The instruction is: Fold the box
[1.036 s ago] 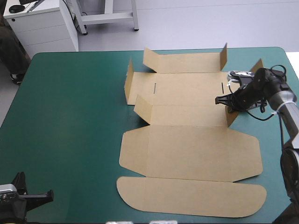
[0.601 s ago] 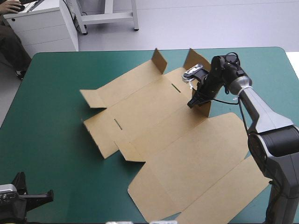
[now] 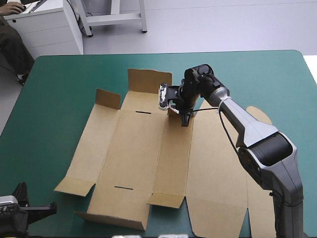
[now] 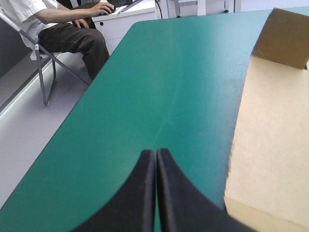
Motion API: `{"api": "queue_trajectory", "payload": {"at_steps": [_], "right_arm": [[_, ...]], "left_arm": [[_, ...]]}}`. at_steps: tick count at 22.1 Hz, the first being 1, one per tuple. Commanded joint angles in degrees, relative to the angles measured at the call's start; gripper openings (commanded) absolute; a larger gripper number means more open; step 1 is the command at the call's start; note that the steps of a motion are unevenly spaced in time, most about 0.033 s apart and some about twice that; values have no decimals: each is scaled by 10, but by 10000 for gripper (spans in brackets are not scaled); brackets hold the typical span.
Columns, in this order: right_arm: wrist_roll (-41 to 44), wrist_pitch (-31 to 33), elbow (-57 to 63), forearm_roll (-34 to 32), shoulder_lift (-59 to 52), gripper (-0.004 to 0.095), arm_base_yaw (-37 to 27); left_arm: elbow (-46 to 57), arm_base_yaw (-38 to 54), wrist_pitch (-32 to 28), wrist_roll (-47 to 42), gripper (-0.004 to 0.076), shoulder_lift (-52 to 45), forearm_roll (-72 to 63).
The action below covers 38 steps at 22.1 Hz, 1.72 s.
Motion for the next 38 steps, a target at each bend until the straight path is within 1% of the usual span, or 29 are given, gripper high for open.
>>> {"api": "queue_trajectory", "payload": {"at_steps": [1, 3, 4, 5, 6, 7, 9, 10, 12, 13, 16, 17, 19, 20, 22, 23, 24, 27, 28, 32, 33, 35, 36, 37, 38], "right_arm": [[-82, -42, -20, 62, -30, -20, 2], [-130, -62, -20, 111, -29, -20, 2], [-130, -68, -20, 117, -29, -16, 2], [-99, -79, -20, 121, -29, 5, 2], [-85, -78, -20, 120, -29, 55, 2], [-84, -73, -20, 117, -29, 121, 2], [-83, -72, -20, 118, -29, 373, 2], [-73, -73, -20, 121, -29, 516, 2], [-35, -67, -25, 120, -30, 673, 2], [-8, -58, -32, 118, -30, 690, 2], [107, -11, -60, 106, -30, 672, 2], [154, 6, -76, 93, -30, 663, 2], [220, 36, -102, 56, -30, 631, 2], [250, 51, -115, 36, -30, 596, 2], [306, 70, -137, 5, -30, 496, 1], [339, 70, -148, -19, -32, 406, 1], [384, 70, -158, -43, -36, 246, 0], [431, 70, -164, -54, -47, -26, 0], [446, 70, -164, -54, -53, -5, 0], [550, 70, -162, -54, -75, -5, -16], [573, 70, -159, -53, -88, -5, -26], [587, 70, -142, -53, -114, -5, -40], [588, 70, -115, -52, -137, -5, -51], [588, 70, -96, -52, -152, -5, -58], [589, 70, -51, -52, -185, -5, -72]], "left_arm": [[-10, -2, -48, -2, -10, -8, -1], [-9, -2, -50, -2, -10, -8, -1], [-9, -2, -51, -2, -10, -8, -1], [-9, -2, -51, -2, -10, -8, -1], [-9, -2, -51, -2, -10, -8, -1], [-9, -2, -51, -2, -10, -8, -1], [-9, -2, -51, -2, -10, -8, -1], [-9, -2, -51, -2, -10, -8, -1], [-9, -2, -51, -2, -10, -8, -1], [-9, -2, -51, -2, -10, -8, -1], [-8, -2, -51, -2, -10, -8, -1], [-9, -2, -51, -2, -10, -8, -1], [-9, -2, -51, -2, -10, -8, -1], [-9, -2, -51, -2, -10, -8, -1], [-9, -2, -51, -2, -10, -8, -1], [-9, -2, -51, -2, -10, -8, -1], [-9, -2, -51, -2, -10, -8, -1], [-9, -2, -51, -2, -10, -8, -1], [-9, -2, -51, -2, -10, -8, -1], [-9, -2, -51, -2, -1, -8, -1], [-9, -2, -51, -2, 20, -8, -1], [-9, -2, -51, -2, 76, -8, -1], [-9, -2, -51, -2, 116, -8, -1], [-9, -2, -51, -2, 140, -8, -1], [-9, -2, -51, -2, 188, -8, -1]]}}
